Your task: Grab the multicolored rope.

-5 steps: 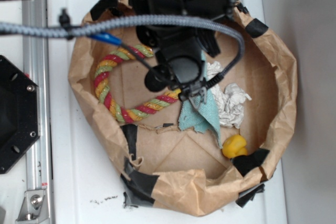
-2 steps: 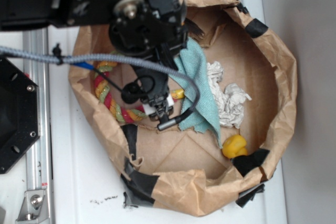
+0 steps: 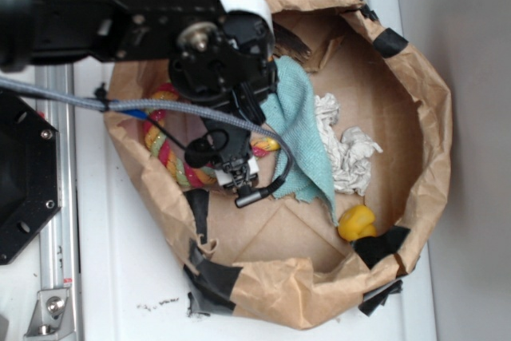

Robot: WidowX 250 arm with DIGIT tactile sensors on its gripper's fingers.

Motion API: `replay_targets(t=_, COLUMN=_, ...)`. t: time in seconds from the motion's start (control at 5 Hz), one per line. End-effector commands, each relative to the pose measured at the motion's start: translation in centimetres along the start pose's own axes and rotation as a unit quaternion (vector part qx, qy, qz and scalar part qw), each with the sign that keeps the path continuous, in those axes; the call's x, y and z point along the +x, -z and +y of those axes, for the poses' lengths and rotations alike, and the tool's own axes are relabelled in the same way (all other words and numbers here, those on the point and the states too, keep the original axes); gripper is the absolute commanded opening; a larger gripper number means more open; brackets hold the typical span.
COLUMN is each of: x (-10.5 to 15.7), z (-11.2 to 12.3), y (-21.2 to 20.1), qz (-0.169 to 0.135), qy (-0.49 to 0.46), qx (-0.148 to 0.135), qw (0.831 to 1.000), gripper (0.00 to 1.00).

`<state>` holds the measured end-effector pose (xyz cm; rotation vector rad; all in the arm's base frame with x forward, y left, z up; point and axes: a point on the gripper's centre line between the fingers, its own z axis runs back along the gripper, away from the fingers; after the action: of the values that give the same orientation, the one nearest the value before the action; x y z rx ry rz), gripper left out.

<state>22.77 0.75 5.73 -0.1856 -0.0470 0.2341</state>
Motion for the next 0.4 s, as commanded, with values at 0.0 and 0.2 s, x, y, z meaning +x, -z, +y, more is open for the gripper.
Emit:
replay_targets(t=0.0, x=-0.8, z=-0.5, y=2.5, qz=0.019, qy=0.045, qx=-0.009, qw=0.999, gripper=1.0)
replay_targets(t=0.2, x=-2.2, z=-0.2, y=3.6, qz=0.061, qy=0.077, qx=0.001, qw=0.995, gripper=1.0)
